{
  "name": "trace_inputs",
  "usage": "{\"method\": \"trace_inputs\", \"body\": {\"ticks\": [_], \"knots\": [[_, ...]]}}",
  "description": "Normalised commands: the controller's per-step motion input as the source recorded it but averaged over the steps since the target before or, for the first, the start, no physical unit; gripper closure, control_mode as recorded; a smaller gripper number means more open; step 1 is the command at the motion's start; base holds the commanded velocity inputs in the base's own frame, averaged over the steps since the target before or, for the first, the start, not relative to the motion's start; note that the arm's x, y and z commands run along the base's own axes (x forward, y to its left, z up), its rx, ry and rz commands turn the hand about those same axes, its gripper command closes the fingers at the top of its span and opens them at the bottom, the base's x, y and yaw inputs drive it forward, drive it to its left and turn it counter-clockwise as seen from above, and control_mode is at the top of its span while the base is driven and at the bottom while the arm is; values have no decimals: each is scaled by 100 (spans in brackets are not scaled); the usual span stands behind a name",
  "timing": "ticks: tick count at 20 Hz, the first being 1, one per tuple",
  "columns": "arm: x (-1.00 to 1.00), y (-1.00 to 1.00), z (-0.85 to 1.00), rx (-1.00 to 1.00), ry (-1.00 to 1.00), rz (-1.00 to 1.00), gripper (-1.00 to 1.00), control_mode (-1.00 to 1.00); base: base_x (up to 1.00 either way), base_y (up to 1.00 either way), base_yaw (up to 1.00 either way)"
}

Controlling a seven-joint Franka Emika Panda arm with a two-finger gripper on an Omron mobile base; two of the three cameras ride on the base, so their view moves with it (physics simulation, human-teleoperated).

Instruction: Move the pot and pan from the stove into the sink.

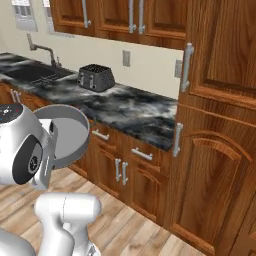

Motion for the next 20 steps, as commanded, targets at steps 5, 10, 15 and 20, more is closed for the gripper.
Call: {"method": "trace_inputs", "body": {"ticks": [5,10,15,20], "knots": [[0,0,0,0,0,0,100,100,1,-7,-50],[0,0,0,0,0,0,100,100,1,-7,-50],[0,0,0,0,0,0,100,100,2,-24,-45],[0,0,0,0,0,0,100,100,0,-8,-7]]}}
